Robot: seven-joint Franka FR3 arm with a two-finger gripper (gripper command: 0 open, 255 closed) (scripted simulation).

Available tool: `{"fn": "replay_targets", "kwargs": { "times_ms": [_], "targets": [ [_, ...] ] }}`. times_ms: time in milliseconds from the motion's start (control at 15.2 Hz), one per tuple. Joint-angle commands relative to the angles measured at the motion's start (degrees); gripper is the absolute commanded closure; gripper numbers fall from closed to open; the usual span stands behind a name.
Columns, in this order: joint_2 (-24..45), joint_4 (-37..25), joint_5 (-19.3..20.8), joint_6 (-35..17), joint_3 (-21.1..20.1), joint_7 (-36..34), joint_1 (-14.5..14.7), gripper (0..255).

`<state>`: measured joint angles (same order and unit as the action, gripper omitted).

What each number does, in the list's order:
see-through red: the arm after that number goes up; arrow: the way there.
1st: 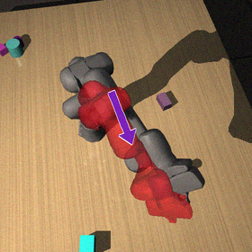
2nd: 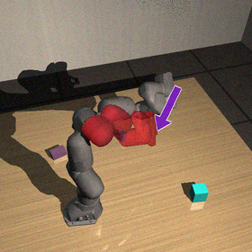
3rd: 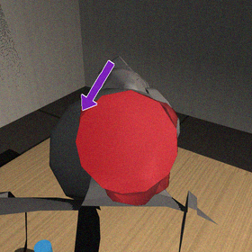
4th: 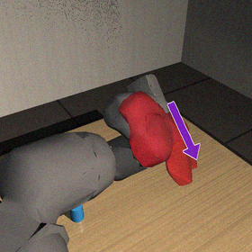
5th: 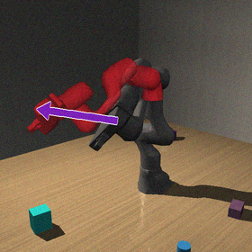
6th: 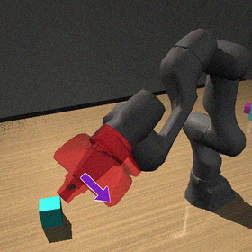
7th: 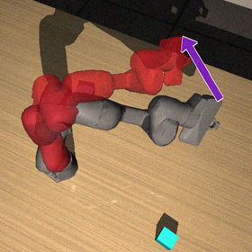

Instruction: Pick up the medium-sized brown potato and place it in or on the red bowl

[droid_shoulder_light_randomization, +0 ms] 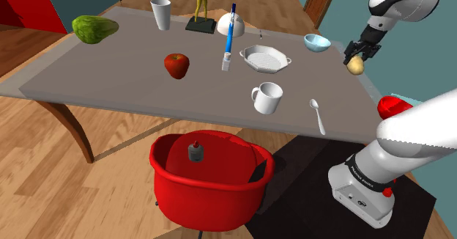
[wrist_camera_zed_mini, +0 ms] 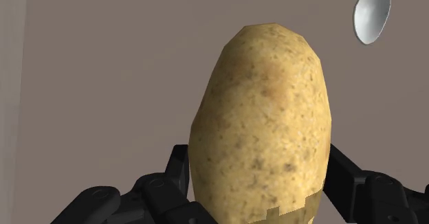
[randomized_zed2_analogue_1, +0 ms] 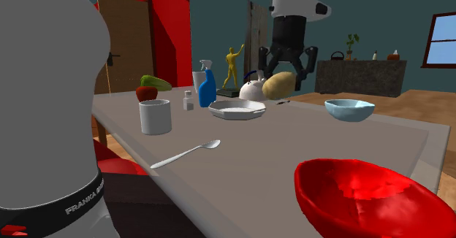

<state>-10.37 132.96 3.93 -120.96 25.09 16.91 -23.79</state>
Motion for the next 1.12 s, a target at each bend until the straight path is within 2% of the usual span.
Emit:
{"fn": "replay_targets", "kwargs": {
  "times_ms": [0, 528, 1056],
  "targets": [
    [-2.4, 1.8, 1.6, 0.4, 1.4, 2.0, -1.6, 255],
    [-8.1, 5.8, 7.0, 1.1, 7.6, 10.7, -7.8, 255],
    [-9.8, 5.4, 11.1, 1.9, 15.1, 21.2, -13.3, 255]
  ]
}}
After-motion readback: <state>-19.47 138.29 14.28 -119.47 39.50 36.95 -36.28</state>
